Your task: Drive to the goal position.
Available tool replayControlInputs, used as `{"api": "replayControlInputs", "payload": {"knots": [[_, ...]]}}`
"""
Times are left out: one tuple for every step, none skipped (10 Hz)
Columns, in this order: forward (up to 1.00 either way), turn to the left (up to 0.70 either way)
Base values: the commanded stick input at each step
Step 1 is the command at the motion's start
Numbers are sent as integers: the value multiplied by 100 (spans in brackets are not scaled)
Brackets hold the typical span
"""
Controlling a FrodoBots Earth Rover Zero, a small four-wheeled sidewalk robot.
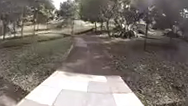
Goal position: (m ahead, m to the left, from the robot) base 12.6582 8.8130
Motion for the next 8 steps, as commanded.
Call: {"api": "replayControlInputs", "payload": {"knots": [[85, -7], [85, -2], [85, 0], [85, -5], [85, -31], [85, -19], [85, 0], [85, 0]]}}
